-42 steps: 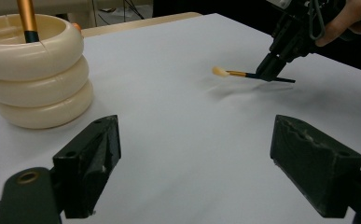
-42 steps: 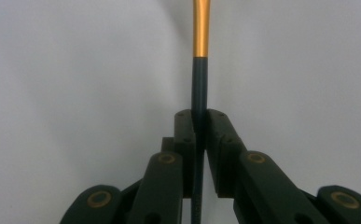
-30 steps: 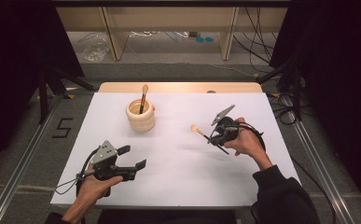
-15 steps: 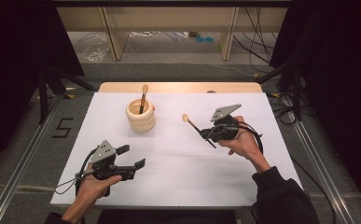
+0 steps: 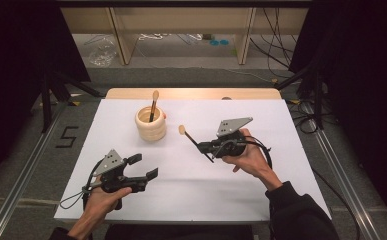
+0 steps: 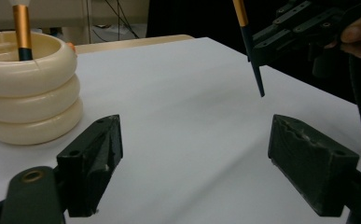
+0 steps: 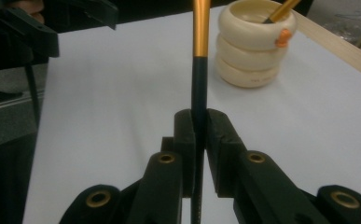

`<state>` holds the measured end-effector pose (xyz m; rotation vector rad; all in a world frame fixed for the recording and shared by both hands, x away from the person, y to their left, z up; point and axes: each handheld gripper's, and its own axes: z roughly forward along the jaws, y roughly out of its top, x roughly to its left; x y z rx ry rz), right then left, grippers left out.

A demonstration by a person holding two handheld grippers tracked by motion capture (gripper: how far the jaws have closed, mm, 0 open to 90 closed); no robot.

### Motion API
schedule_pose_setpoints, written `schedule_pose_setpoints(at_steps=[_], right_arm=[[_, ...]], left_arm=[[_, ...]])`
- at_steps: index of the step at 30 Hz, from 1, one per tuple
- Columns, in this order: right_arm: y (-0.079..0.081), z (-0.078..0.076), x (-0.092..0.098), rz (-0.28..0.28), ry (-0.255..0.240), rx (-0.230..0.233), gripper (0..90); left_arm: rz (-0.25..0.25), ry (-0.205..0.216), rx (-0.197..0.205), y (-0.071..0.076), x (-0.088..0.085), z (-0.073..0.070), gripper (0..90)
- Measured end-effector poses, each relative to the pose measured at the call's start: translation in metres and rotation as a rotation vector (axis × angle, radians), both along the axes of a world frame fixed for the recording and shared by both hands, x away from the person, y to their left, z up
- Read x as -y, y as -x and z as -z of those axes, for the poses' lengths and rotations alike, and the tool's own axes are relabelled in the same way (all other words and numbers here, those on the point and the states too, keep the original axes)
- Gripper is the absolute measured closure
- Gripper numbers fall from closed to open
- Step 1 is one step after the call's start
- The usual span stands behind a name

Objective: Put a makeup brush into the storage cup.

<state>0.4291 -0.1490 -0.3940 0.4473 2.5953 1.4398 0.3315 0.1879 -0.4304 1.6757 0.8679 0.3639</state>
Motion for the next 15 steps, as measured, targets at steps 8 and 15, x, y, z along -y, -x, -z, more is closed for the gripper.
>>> schedule_pose_setpoints(at_steps=[8, 15], right_arm=[[0.009, 0.0, -0.016, -0.045, -0.019, 0.012, 83.7], [0.015, 0.0, -0.025, -0.064, -0.051, 0.018, 83.7]], left_arm=[[0.024, 0.029, 0.021, -0.005, 0.011, -0.006, 21.3], [0.051, 0.054, 0.057, -0.008, 0.024, -0.009, 25.9]])
